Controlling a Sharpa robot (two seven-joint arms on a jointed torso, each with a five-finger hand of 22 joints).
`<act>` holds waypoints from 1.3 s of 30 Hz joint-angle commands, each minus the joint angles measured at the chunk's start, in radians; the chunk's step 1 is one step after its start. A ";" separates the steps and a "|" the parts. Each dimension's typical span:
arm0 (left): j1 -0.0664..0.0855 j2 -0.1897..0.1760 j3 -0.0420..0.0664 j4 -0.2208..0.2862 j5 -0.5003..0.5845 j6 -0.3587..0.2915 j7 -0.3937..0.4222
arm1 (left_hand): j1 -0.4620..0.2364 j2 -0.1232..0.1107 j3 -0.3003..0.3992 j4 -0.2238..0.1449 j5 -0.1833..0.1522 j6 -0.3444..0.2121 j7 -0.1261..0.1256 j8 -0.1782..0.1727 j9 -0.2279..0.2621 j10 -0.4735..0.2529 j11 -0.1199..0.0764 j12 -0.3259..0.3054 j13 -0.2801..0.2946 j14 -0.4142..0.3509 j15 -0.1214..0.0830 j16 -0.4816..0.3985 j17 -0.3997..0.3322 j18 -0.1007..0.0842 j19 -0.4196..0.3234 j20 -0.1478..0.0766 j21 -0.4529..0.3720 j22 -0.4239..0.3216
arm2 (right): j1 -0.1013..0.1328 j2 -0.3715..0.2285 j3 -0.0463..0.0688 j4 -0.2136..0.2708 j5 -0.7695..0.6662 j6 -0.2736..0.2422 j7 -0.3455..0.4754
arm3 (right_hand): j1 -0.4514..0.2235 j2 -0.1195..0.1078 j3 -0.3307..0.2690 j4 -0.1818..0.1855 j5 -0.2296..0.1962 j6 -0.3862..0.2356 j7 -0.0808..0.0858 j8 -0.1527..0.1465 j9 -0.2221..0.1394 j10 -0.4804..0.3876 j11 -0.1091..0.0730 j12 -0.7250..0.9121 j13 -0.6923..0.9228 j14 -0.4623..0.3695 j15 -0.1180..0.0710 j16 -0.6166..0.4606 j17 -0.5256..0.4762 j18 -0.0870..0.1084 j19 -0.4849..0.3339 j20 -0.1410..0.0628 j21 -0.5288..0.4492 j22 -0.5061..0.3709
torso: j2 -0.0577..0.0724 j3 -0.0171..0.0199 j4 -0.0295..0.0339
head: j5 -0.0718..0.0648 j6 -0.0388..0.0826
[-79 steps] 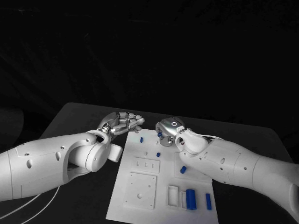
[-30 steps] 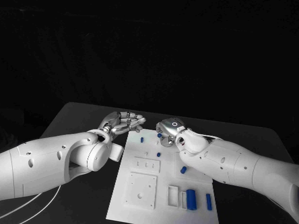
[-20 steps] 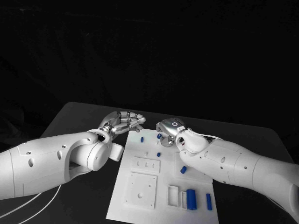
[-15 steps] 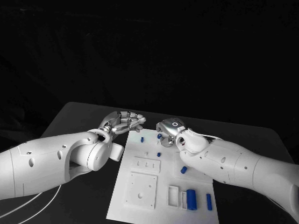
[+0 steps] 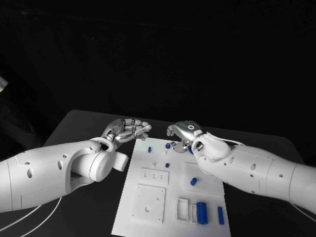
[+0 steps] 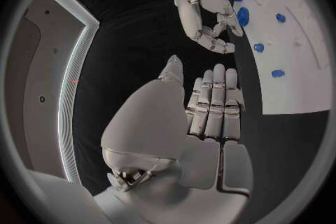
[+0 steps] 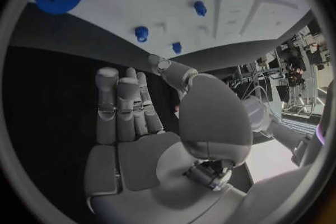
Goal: Assemble the parts on the task board
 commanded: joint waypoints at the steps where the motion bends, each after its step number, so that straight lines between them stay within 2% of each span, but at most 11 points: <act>1: 0.002 0.001 0.001 -0.008 -0.014 0.015 0.013 | -0.001 -0.010 -0.004 0.002 0.000 0.010 0.011 -0.005 -0.001 0.006 0.001 -0.003 0.001 -0.003 0.000 -0.004 0.002 0.009 -0.008 0.002 -0.003 0.006 | 0.005 -0.059 0.024 0.076 0.058 0.007 0.022 | 0.001 -0.015 -0.002 0.008 0.002 -0.002 0.005 0.000 0.001 0.012 -0.003 0.007 -0.001 0.003 0.003 0.002 -0.001 0.079 0.003 -0.001 -0.006 0.009 | -0.003 0.0058 -0.0136 | 0.005 0.007; 3: 0.002 0.003 0.001 -0.017 -0.018 0.017 0.013 | -0.001 -0.010 -0.004 0.002 0.000 0.015 0.013 -0.004 0.000 0.015 0.003 0.001 0.002 -0.002 0.000 -0.005 0.004 0.009 -0.008 0.002 -0.003 0.007 | 0.007 -0.101 0.042 0.114 0.100 0.021 0.036 | -0.004 -0.022 -0.008 0.013 0.002 0.001 0.005 0.002 0.001 0.026 -0.007 0.013 0.001 0.004 -0.001 0.004 -0.002 0.079 0.004 -0.001 -0.006 0.010 | -0.006 0.0091 -0.0190 | 0.007 0.009; 6: 0.002 0.004 0.001 -0.030 -0.024 0.021 0.015 | -0.002 -0.009 -0.004 0.002 -0.001 0.021 0.016 -0.002 0.001 0.033 0.002 0.008 0.006 -0.001 0.000 -0.006 0.006 0.009 -0.007 0.002 -0.003 0.007 | 0.010 -0.163 0.055 0.159 0.157 0.047 0.064 | -0.016 -0.027 -0.027 0.018 0.003 0.002 0.004 0.004 0.002 0.043 -0.013 0.019 0.004 0.005 -0.007 0.007 -0.004 0.079 0.007 -0.002 -0.004 0.012 | -0.011 0.0148 -0.0279 | 0.010 0.014; 7: 0.002 0.004 0.001 -0.031 -0.024 0.021 0.015 | -0.002 -0.009 -0.004 0.002 -0.001 0.022 0.016 -0.002 0.001 0.034 0.001 0.008 0.006 -0.001 0.000 -0.007 0.006 0.009 -0.007 0.002 -0.003 0.007 | 0.010 -0.166 0.056 0.161 0.161 0.049 0.065 | -0.016 -0.026 -0.029 0.018 0.003 0.002 0.004 0.004 0.002 0.045 -0.014 0.020 0.005 0.005 -0.007 0.007 -0.004 0.079 0.007 -0.002 -0.003 0.012 | -0.011 0.0148 -0.0279 | 0.010 0.014; 12: 0.002 0.011 0.000 -0.056 -0.030 0.025 0.018 | -0.001 -0.010 -0.004 0.002 -0.001 0.025 0.016 0.000 0.001 0.040 0.001 0.010 0.007 -0.001 0.000 -0.007 0.007 0.009 -0.008 0.002 -0.003 0.008 | 0.010 -0.228 0.059 0.174 0.200 0.081 0.097 | -0.034 -0.017 -0.086 0.014 0.006 -0.003 0.006 0.001 0.000 0.060 -0.020 0.020 0.011 0.004 -0.014 0.012 -0.010 0.079 0.005 -0.005 -0.002 0.016 | -0.021 0.0261 -0.0459 | 0.014 0.014; 18: 0.001 0.014 0.000 -0.064 -0.030 0.027 0.019 | -0.001 -0.010 -0.004 0.002 -0.001 0.025 0.015 -0.001 0.001 0.038 0.001 0.008 0.006 -0.001 0.000 -0.008 0.008 0.009 -0.007 0.002 -0.003 0.008 | 0.009 -0.242 0.059 0.139 0.211 0.118 0.116 | -0.061 -0.023 -0.147 0.012 0.030 -0.018 0.016 -0.010 -0.006 0.050 -0.016 0.006 0.011 0.001 -0.010 0.014 -0.016 0.079 0.000 -0.005 -0.004 0.017 | -0.026 0.0362 -0.0593 | 0.017 0.015; 22: 0.001 0.013 -0.001 -0.067 -0.030 0.028 0.019 | -0.002 -0.011 -0.005 0.002 -0.001 0.024 0.015 -0.002 0.000 0.034 0.002 0.005 0.005 -0.001 0.000 -0.009 0.009 0.009 -0.007 0.002 -0.003 0.008 | 0.001 -0.235 0.058 0.112 0.192 0.136 0.105 | -0.110 -0.036 -0.227 0.004 0.096 -0.065 0.032 -0.034 -0.017 -0.024 0.009 -0.006 -0.010 -0.014 0.014 0.011 -0.021 0.079 -0.019 -0.002 -0.013 0.016 | -0.027 0.0411 -0.0620 | 0.015 0.013; 27: -0.001 0.015 -0.001 -0.066 -0.030 0.030 0.019 | -0.002 -0.011 -0.005 0.002 -0.001 0.023 0.014 -0.003 0.000 0.032 0.002 0.003 0.004 -0.001 0.000 -0.009 0.009 0.009 -0.007 0.003 -0.003 0.008 | -0.014 -0.199 0.058 0.052 0.163 0.138 0.097 | -0.117 -0.037 -0.266 -0.003 0.105 -0.082 0.017 -0.038 -0.019 -0.048 0.016 -0.001 -0.020 -0.024 0.021 0.015 -0.024 0.079 -0.029 -0.004 -0.020 0.015 | -0.028 0.0474 -0.0663 | 0.012 0.014; 28: -0.001 0.017 -0.001 -0.066 -0.030 0.031 0.019 | -0.002 -0.011 -0.005 0.002 -0.001 0.023 0.014 -0.003 0.000 0.032 0.002 0.003 0.004 0.000 0.000 -0.009 0.010 0.009 -0.007 0.003 -0.003 0.008 | -0.023 -0.185 0.058 0.032 0.146 0.138 0.093 | -0.114 -0.037 -0.269 -0.003 0.101 -0.083 0.015 -0.038 -0.019 -0.048 0.016 0.001 -0.020 -0.025 0.021 0.016 -0.025 0.079 -0.029 -0.004 -0.021 0.015 | -0.028 0.0457 -0.0645 | 0.007 0.014; 34: -0.006 0.023 -0.001 -0.067 -0.030 0.035 0.018 | -0.003 -0.011 -0.005 0.002 -0.001 0.022 0.014 -0.004 0.000 0.031 0.002 0.002 0.004 0.000 0.000 -0.010 0.010 0.009 -0.007 0.003 -0.003 0.008 | -0.049 -0.144 0.057 -0.043 0.132 0.137 0.101 | -0.060 -0.023 -0.261 -0.024 0.015 -0.080 0.027 -0.033 -0.018 0.058 -0.023 0.062 0.012 -0.022 -0.015 0.024 -0.029 0.079 -0.022 -0.009 -0.019 0.016 | -0.027 0.0444 -0.0610 | -0.004 0.011; 39: -0.006 0.025 -0.001 -0.066 -0.030 0.035 0.018 | -0.003 -0.010 -0.005 0.002 -0.001 0.022 0.014 -0.004 -0.001 0.030 0.002 0.001 0.003 0.000 0.000 -0.010 0.010 0.009 -0.007 0.003 -0.003 0.008 | -0.062 -0.118 0.058 -0.079 0.154 0.160 0.115 | -0.044 -0.025 -0.286 -0.032 0.009 -0.070 -0.008 -0.028 -0.017 0.217 -0.075 0.294 0.165 -0.016 -0.063 0.043 -0.017 0.079 -0.003 -0.011 -0.004 0.019 | -0.025 0.0466 -0.0582 | -0.011 0.010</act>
